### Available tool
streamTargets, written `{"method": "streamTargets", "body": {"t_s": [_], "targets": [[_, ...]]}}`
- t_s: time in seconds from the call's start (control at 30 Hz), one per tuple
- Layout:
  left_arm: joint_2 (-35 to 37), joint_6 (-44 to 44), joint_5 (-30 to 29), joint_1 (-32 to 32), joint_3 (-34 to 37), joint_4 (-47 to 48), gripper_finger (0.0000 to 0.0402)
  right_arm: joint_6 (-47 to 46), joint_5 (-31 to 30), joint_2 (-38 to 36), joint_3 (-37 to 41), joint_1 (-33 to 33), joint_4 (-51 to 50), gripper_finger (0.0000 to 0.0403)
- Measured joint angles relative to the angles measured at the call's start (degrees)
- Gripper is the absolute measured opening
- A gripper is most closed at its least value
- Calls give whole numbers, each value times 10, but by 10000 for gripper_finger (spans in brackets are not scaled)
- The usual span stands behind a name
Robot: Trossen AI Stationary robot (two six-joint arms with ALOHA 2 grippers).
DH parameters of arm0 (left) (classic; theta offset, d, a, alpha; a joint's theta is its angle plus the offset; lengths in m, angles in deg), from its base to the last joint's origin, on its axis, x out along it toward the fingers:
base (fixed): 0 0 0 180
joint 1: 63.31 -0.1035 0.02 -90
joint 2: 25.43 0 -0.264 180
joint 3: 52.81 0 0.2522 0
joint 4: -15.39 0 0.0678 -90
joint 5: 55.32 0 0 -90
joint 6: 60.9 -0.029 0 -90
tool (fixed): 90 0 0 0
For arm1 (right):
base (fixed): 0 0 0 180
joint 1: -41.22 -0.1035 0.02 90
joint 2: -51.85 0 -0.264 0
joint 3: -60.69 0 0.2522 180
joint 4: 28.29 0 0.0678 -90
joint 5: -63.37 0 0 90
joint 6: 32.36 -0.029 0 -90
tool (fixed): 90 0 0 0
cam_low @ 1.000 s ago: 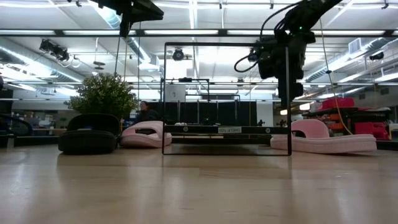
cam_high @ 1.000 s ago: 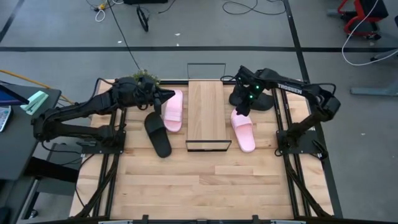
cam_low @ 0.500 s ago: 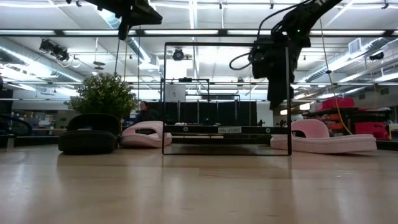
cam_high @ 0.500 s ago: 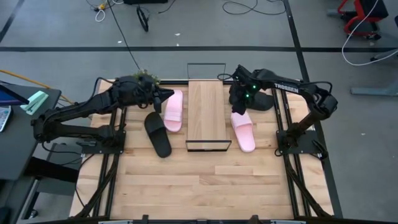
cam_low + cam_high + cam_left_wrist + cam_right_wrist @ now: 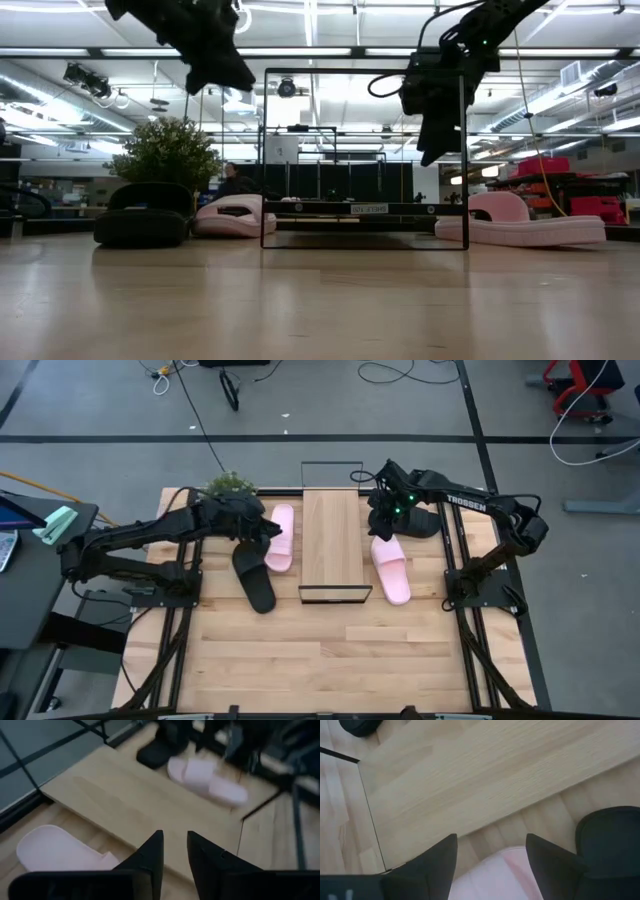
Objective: Pick and place slides into the shelf
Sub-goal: Put the left pink slides on the shelf
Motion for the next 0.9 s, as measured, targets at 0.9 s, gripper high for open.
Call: {"method": "streamTargets", "body": {"t_s": [0.9], "targets": [[-180,-208,29,-94,-123,133,229,-46,14,0,0,-73,11,242]]}}
